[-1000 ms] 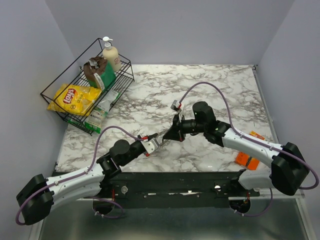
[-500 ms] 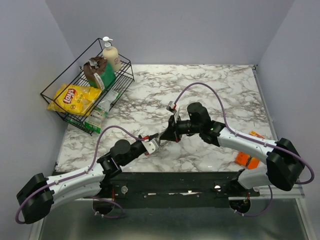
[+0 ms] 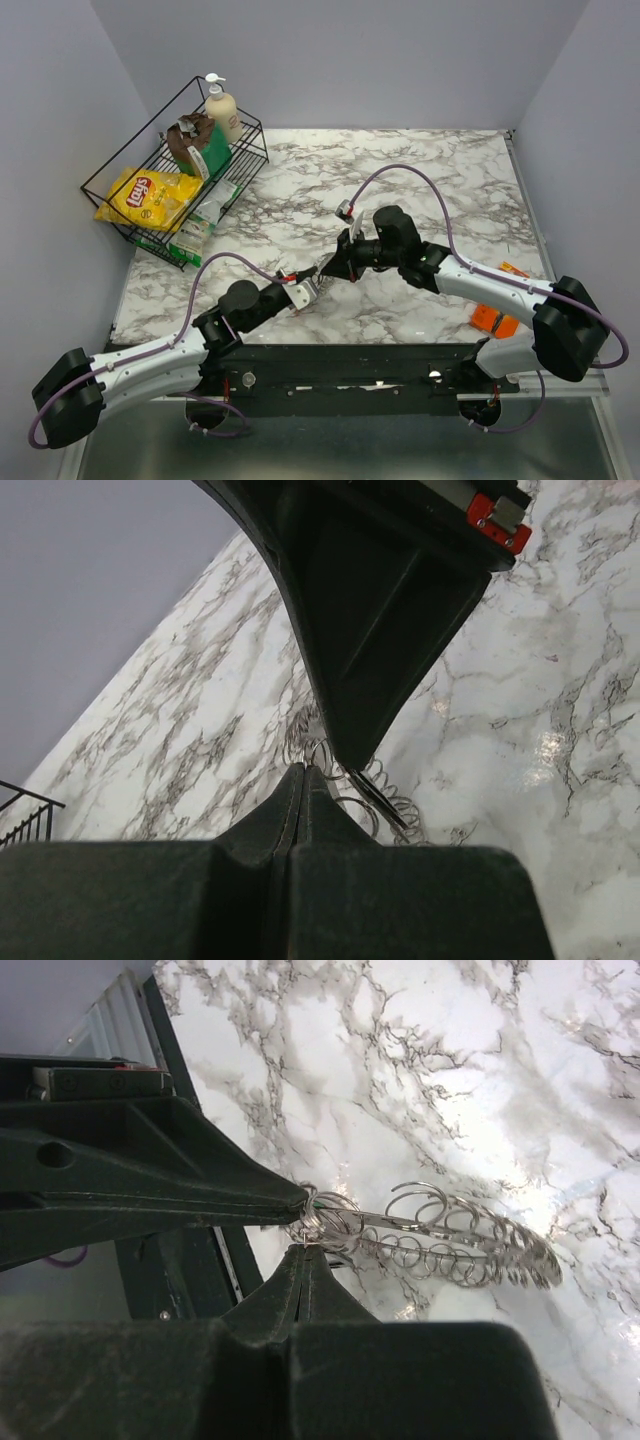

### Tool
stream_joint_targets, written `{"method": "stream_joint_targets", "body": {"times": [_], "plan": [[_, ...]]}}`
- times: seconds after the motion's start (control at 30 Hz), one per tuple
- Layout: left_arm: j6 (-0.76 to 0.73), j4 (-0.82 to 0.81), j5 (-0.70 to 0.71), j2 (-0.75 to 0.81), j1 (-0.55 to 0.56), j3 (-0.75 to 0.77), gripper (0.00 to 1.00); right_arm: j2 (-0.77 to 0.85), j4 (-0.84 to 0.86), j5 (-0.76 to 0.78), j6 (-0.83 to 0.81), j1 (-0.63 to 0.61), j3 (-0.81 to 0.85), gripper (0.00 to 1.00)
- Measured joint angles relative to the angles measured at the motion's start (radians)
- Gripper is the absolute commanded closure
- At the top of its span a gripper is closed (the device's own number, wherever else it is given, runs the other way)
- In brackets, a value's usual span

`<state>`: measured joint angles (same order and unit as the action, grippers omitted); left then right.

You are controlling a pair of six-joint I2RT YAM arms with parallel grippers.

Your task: Put the keys on the keyring

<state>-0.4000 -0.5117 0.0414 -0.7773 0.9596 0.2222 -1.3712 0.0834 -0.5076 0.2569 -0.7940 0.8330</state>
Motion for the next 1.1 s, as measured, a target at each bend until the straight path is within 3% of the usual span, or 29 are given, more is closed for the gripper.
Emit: {"method": "stream_joint_targets", "body": {"times": [1.1], "plan": [[0.019, -0.002, 0.019, 0.047, 0.011, -0.002, 1.00, 0.004, 0.002, 0.047, 0.008, -0.003, 0.000, 0.99]]}}
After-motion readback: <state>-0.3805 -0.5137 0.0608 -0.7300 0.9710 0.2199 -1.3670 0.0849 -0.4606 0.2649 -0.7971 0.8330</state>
